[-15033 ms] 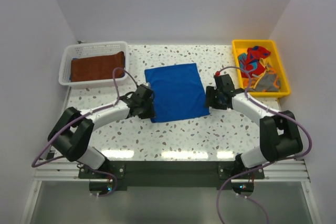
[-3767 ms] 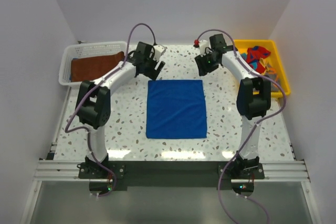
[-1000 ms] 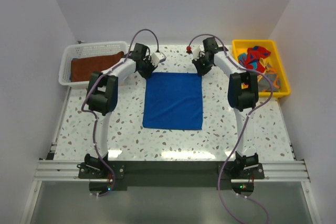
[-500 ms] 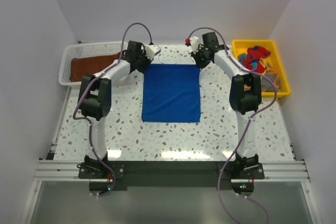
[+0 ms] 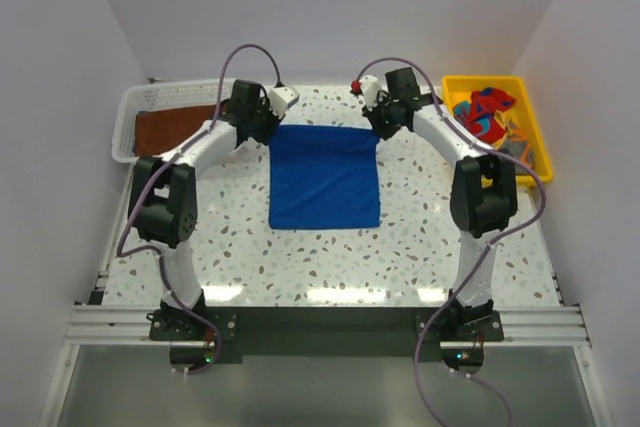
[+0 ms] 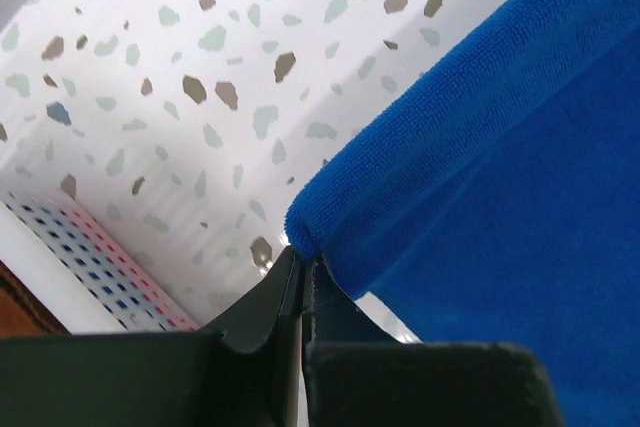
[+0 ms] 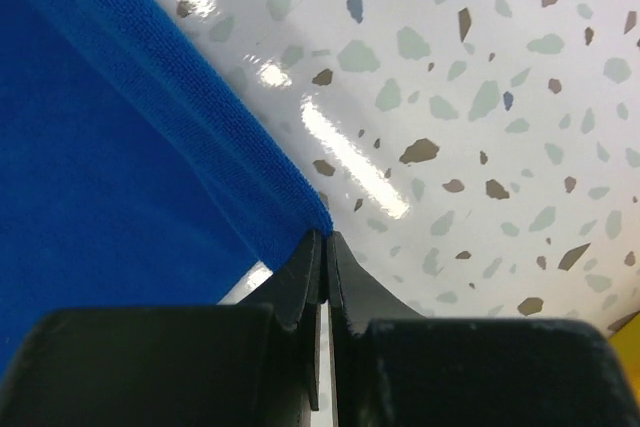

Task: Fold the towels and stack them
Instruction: Fold the towel

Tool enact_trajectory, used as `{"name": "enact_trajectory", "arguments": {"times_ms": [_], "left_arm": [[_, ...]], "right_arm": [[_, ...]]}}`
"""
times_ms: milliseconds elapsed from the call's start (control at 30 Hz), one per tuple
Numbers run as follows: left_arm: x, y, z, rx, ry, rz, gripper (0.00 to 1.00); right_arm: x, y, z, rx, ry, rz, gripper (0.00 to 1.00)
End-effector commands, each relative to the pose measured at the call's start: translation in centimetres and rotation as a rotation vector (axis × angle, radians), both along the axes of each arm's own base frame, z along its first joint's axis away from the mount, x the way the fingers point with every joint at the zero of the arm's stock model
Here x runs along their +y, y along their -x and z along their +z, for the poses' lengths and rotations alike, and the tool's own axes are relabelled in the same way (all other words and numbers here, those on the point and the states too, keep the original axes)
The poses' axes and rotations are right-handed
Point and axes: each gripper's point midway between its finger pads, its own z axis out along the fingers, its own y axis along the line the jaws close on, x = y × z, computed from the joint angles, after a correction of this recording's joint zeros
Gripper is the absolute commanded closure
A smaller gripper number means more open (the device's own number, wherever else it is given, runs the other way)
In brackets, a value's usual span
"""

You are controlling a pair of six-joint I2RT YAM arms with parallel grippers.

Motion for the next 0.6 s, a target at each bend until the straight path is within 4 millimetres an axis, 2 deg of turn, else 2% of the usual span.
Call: {"name": "enact_trajectory", "arguments": {"times_ms": [0,33,67,133,167,200,300,367,433,467,533,567], "left_arm": [[0.9,2.0,1.7,0.022,0.013,0.072,1.00],[0.9,2.5,2.0,0.027,0.014,0.083,1.00],[0.5,3.7,1.5,0.068,0.008,0.075,1.00],[0.3,4.7,2.1,0.072,0.016,0.093,1.00],[0.0,5.6,1.5,0.084,0.008,0.094,1.00],[0.3,5.9,2.2,0.068,0.011,0.125,1.00],[0.5,7.4,2.5,0.074,0.023,0.179,1.00],[0.8,8.7,1.8,0.108,0.031,0.222,1.00],[1.1,9.7,2.2,0.105,0.044,0.239,1.00],[1.8,10.4,1.3,0.115,0.026,0.270,1.00],[2.4,11.1,1.5,0.109,0.031,0.305,1.00],[2.7,11.8,0.8,0.128,0.021,0.314,1.00]], "right_arm": [[0.1,1.8,2.6,-0.038,-0.004,-0.007,1.00],[0.3,2.3,2.6,-0.034,0.007,-0.008,1.00],[0.2,3.0,2.5,-0.027,0.012,-0.008,1.00],[0.6,3.9,2.6,-0.021,0.026,-0.012,1.00],[0.6,4.4,2.6,-0.016,0.030,-0.009,1.00],[0.8,4.8,2.7,-0.012,0.029,-0.006,1.00],[1.5,6.3,2.6,0.010,0.038,-0.002,1.00],[1.0,7.2,1.9,0.031,0.062,-0.019,1.00],[0.9,8.2,1.8,0.054,0.048,-0.035,1.00],[0.9,9.3,0.8,0.089,0.040,-0.030,1.00],[0.9,9.8,1.0,0.084,0.014,-0.053,1.00],[0.7,10.4,0.5,0.101,0.011,-0.066,1.00]]}}
